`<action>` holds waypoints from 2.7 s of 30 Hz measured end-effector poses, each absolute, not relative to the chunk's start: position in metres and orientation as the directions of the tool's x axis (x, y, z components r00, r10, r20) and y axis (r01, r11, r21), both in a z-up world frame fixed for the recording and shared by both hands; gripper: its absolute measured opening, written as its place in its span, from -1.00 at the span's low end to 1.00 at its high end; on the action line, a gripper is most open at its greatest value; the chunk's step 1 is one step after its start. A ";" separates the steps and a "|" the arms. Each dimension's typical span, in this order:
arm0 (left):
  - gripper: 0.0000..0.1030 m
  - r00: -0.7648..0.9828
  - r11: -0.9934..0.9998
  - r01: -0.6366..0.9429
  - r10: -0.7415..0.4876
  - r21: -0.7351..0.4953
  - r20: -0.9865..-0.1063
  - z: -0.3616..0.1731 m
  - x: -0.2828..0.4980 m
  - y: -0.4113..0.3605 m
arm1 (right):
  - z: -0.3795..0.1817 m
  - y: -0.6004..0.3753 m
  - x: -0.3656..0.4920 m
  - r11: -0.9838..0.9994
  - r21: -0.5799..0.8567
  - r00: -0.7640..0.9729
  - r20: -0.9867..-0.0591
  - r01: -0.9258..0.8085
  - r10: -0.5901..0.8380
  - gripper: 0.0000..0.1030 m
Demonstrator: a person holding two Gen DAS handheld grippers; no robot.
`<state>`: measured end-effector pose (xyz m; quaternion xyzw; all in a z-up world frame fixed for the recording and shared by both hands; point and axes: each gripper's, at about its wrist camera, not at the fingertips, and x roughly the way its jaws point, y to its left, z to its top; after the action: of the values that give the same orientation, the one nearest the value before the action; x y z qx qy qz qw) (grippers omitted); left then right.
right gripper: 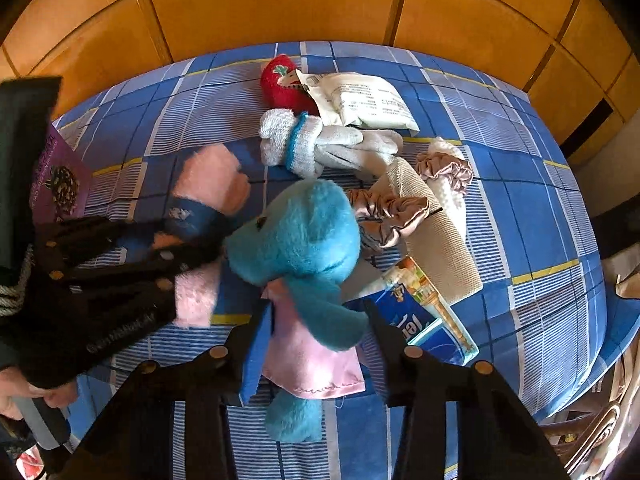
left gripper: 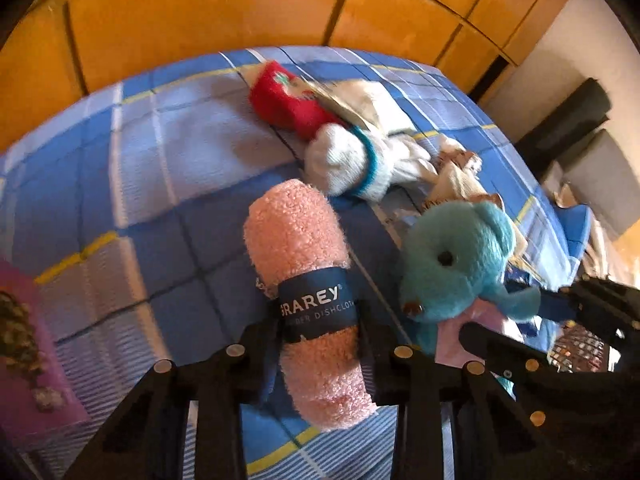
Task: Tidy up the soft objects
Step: 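Carry the pink dishcloth to the gold tray and release it with the left tool, then carry the teal bear to the gold tray and release it with the right tool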
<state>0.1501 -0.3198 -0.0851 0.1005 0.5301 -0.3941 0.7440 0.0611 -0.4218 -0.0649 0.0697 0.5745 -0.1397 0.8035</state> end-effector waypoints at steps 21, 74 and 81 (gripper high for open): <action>-0.33 0.678 0.968 0.239 -0.223 -0.077 -0.700 0.110 0.303 -0.115 | -0.065 -0.423 0.061 0.954 -0.026 0.308 -0.944 0.299 -0.122 -0.15; 0.99 0.774 0.986 -0.157 0.088 -0.056 -0.627 -0.022 0.033 0.152 | -0.102 -0.450 0.069 0.896 0.101 0.185 -0.983 0.432 0.022 -0.22; 0.99 0.783 0.987 -0.149 0.080 -0.062 -0.616 -0.020 0.025 0.150 | -0.091 -0.419 0.070 0.925 0.006 0.192 -0.979 0.379 -0.072 -0.56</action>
<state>0.0245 0.1497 -0.0202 -0.0540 0.3235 0.0608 0.9427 0.0699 -0.4195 -0.0914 0.1242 0.6183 -0.1478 0.7619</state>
